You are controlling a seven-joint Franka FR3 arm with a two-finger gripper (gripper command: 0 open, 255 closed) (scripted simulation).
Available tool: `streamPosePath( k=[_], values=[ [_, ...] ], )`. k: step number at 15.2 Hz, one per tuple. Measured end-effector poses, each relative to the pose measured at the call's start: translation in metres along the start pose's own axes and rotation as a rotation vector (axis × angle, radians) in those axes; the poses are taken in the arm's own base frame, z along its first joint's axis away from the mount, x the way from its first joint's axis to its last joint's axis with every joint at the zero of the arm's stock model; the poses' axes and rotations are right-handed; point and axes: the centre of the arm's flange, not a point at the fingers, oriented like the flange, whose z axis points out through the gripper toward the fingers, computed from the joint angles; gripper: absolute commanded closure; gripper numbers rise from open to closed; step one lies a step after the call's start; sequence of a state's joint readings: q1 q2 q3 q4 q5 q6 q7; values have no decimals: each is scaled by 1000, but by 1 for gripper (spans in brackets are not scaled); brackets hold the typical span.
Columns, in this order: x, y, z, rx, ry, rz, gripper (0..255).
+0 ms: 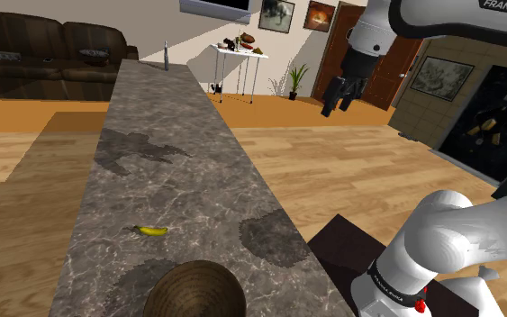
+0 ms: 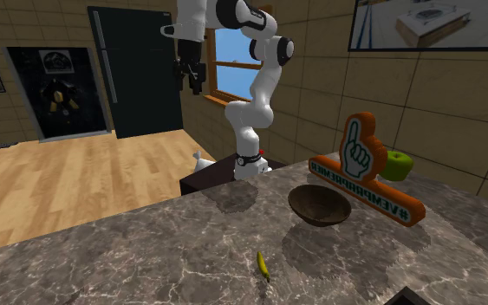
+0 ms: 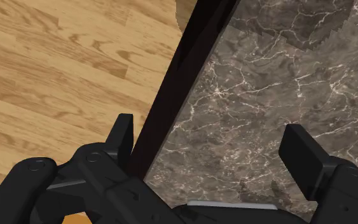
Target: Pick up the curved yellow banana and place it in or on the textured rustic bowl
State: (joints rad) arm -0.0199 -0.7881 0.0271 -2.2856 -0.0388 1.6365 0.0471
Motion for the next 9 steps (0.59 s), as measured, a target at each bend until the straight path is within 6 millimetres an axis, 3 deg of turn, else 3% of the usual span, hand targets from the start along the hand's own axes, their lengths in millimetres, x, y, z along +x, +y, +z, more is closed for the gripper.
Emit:
streamPosePath(
  k=[5,9],
  values=[
    [23,-24,22,0,-7,-64,0],
    [52,-63,47,1,-14,-148,0]
  ],
)
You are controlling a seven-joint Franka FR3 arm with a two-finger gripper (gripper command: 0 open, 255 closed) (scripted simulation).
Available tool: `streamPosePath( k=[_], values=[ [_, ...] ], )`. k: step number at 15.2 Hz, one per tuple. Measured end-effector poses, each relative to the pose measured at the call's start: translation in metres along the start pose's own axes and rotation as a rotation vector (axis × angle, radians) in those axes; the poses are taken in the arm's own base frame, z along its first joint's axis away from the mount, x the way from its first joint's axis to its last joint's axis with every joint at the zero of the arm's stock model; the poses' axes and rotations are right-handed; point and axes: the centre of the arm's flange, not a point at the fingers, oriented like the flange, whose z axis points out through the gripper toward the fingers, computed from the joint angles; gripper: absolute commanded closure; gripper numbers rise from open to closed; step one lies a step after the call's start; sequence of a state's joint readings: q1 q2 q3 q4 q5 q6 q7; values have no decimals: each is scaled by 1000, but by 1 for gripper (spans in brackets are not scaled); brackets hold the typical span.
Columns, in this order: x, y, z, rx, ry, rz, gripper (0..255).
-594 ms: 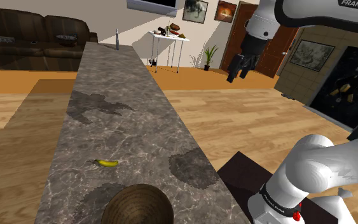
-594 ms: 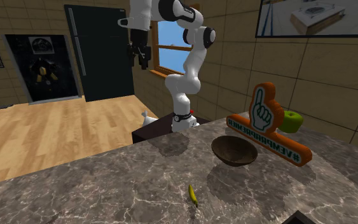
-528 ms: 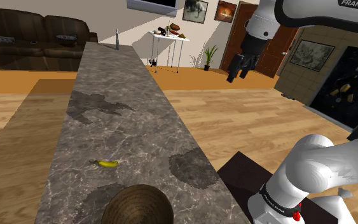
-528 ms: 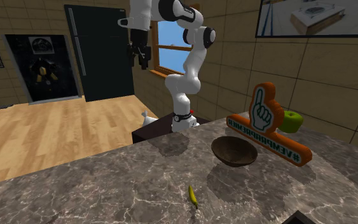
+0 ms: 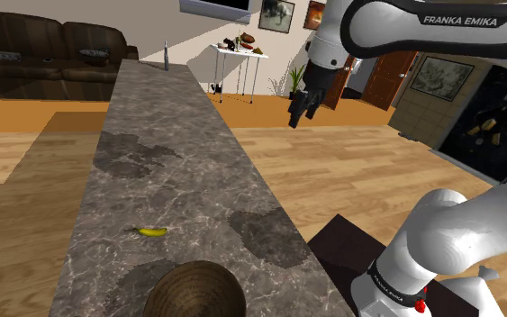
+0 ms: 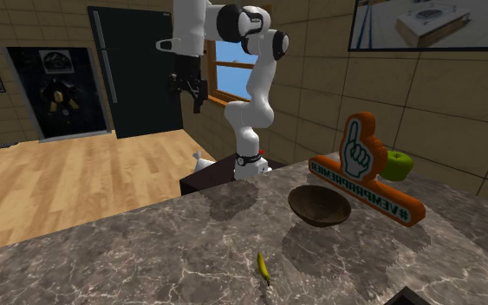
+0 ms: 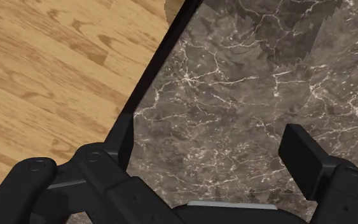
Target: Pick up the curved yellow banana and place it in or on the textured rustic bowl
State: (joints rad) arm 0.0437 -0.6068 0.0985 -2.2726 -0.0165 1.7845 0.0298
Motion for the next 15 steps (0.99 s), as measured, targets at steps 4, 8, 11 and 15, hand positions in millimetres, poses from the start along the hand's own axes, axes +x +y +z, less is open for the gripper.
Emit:
streamPosePath(
  k=[4,8,11,15],
  values=[
    [26,-34,27,1,-7,-85,0],
    [53,-70,55,2,-15,-170,0],
    [73,-100,68,3,-20,-234,0],
    [93,-144,100,4,-27,-319,0]
  ],
)
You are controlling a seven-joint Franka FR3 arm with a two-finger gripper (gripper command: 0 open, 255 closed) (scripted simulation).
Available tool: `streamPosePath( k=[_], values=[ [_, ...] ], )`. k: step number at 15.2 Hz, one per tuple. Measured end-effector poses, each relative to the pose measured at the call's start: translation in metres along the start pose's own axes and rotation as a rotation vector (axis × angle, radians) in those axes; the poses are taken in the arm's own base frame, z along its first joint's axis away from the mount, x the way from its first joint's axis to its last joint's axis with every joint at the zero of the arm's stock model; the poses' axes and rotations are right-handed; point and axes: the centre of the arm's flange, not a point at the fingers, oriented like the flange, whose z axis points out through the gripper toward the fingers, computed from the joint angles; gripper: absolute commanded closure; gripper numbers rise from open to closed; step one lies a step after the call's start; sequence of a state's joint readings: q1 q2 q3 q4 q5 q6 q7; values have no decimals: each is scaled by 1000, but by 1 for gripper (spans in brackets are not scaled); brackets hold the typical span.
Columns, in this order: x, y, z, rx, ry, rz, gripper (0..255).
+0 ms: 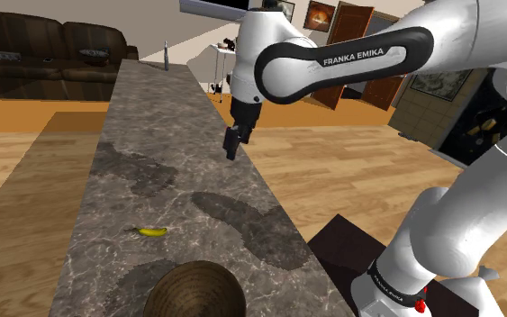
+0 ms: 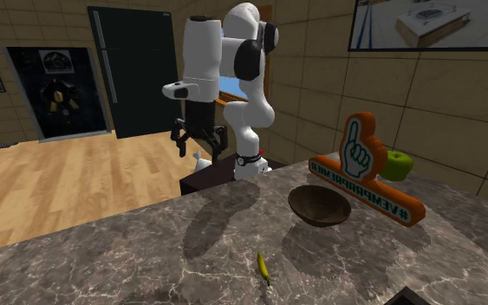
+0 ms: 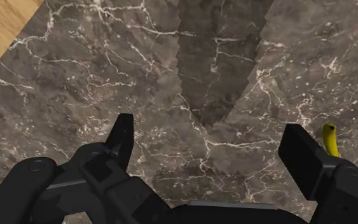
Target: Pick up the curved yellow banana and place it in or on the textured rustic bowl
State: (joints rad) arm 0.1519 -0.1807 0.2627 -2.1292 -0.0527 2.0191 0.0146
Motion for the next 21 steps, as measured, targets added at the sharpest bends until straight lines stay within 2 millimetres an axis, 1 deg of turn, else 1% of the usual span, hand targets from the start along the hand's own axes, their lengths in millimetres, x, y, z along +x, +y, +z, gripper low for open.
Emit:
streamPosePath(
  k=[2,6,7,10,12,14,16,17,21],
  values=[
    [16,-17,13,1,-4,-42,0],
    [42,-57,43,2,-11,-128,0],
    [46,-66,49,3,-13,-149,0],
    [65,-91,63,3,-19,-213,0],
    [79,-115,79,4,-22,-255,0],
    [90,-130,95,5,-26,-298,0],
    [98,-154,107,5,-30,-341,0],
    [99,-165,112,6,-31,-362,0],
    [115,-211,142,7,-39,-447,0]
  ],
)
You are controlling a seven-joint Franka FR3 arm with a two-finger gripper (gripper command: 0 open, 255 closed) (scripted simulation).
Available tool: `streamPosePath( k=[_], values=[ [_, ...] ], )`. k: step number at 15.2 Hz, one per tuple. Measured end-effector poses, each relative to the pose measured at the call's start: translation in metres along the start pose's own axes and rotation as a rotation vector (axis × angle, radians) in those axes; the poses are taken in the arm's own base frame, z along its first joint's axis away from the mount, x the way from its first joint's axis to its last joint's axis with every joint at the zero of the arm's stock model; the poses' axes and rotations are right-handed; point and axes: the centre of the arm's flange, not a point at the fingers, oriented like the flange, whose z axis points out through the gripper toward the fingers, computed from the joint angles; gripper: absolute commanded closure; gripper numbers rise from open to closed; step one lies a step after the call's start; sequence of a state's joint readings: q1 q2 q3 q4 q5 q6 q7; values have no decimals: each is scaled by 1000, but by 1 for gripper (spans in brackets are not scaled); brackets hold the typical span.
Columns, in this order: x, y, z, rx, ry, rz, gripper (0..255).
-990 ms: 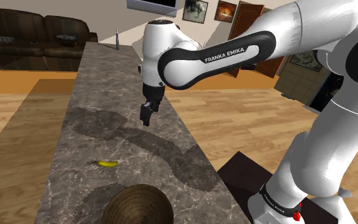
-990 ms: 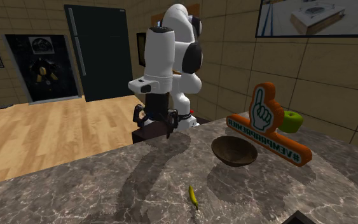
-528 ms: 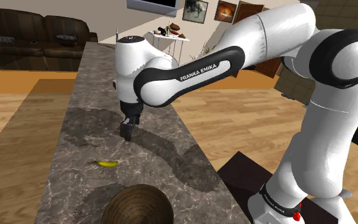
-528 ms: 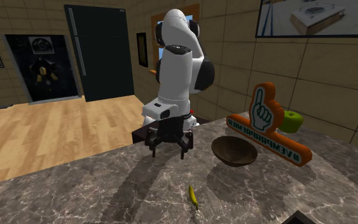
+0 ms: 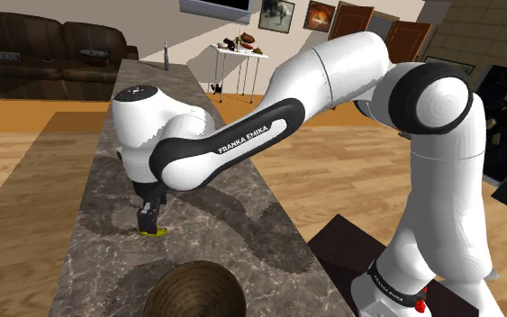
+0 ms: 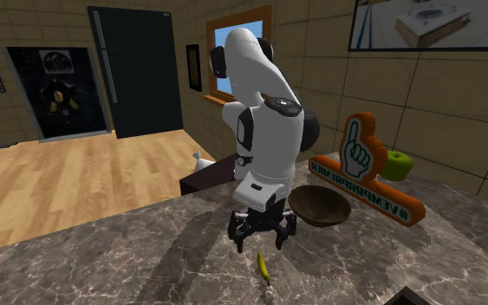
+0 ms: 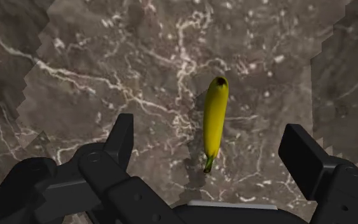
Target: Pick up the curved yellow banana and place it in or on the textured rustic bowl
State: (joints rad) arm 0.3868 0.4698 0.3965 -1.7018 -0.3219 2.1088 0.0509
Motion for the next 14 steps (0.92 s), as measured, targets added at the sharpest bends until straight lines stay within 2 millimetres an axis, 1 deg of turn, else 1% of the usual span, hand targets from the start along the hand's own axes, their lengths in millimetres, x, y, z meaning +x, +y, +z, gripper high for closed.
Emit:
streamPosePath(
  k=[1,2,7,9,14],
  values=[
    [8,-6,5,0,-1,-16,0],
    [10,-8,10,0,-2,-24,0],
    [12,-13,35,0,-3,-32,0],
    [13,-11,45,0,-3,-32,0],
    [12,-11,49,0,-3,-32,0]
  ],
)
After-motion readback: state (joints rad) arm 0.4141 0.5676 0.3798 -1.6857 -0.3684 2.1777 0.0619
